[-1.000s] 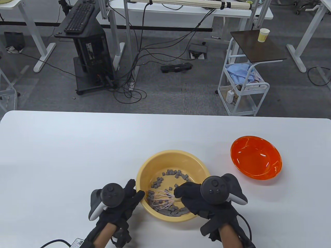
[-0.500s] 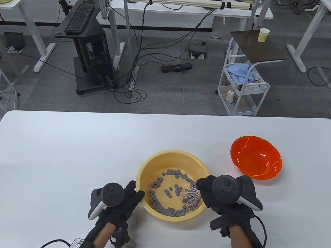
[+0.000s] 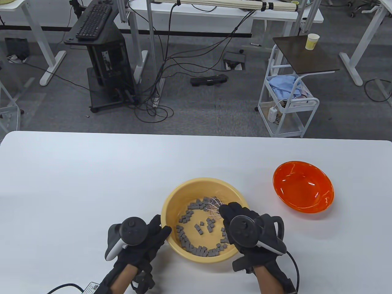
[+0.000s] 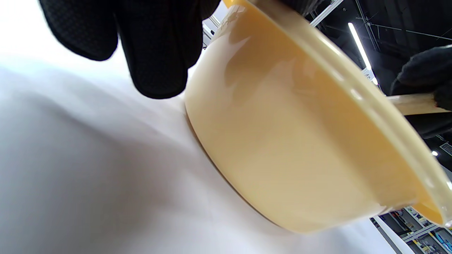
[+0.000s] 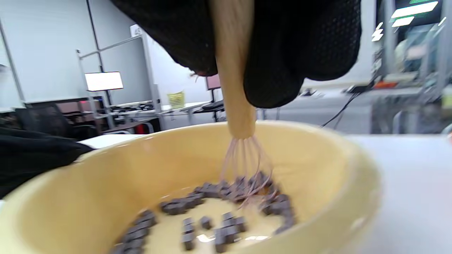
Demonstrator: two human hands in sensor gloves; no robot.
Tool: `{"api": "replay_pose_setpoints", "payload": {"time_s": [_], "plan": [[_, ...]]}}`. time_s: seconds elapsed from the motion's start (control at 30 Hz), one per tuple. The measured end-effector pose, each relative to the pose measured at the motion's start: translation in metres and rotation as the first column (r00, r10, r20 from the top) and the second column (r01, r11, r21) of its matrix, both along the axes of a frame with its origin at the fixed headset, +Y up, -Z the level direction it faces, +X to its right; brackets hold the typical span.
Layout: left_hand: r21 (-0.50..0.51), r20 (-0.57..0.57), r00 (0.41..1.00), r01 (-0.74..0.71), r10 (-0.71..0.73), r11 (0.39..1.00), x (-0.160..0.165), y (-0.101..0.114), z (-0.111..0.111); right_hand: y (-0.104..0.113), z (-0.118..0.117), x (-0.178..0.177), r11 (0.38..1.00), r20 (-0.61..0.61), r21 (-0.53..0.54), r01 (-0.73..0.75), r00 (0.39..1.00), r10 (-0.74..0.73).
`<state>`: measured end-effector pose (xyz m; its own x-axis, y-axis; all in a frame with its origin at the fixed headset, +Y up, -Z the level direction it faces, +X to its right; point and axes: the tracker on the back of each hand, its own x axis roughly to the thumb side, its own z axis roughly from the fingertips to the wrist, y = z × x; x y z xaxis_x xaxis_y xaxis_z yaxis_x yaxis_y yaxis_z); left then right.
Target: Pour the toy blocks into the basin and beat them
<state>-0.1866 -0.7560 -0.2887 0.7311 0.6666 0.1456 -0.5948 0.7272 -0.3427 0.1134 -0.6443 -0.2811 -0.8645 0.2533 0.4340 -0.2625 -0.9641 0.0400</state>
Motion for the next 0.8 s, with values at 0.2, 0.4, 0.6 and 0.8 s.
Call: {"api": "replay_pose_setpoints", "payload": {"time_s": [0.2, 0.4, 0.6, 0.8], "plan": [[-0.001, 0.001, 1.000, 0.000, 0.000, 1.000, 0.000, 0.000, 0.000, -0.008, -0.002, -0.014, 0.989, -0.142, -0.087, 0.120, 0.981, -0.131], [-0.002, 0.001, 1.000, -0.002, 0.002, 1.000, 0.000, 0.000, 0.000, 0.003, 0.001, -0.011, 0.953, -0.233, -0.196, 0.232, 0.933, -0.275], [-0.002, 0.000, 1.000, -0.004, 0.004, 1.000, 0.000, -0.001, 0.000, 0.022, 0.003, 0.013, 0.951, -0.184, -0.243, 0.193, 0.953, -0.241], [-0.002, -0.001, 1.000, -0.005, 0.005, 1.000, 0.000, -0.001, 0.000, 0.032, 0.004, 0.038, 0.975, -0.047, -0.168, 0.147, 0.987, -0.156]]}}
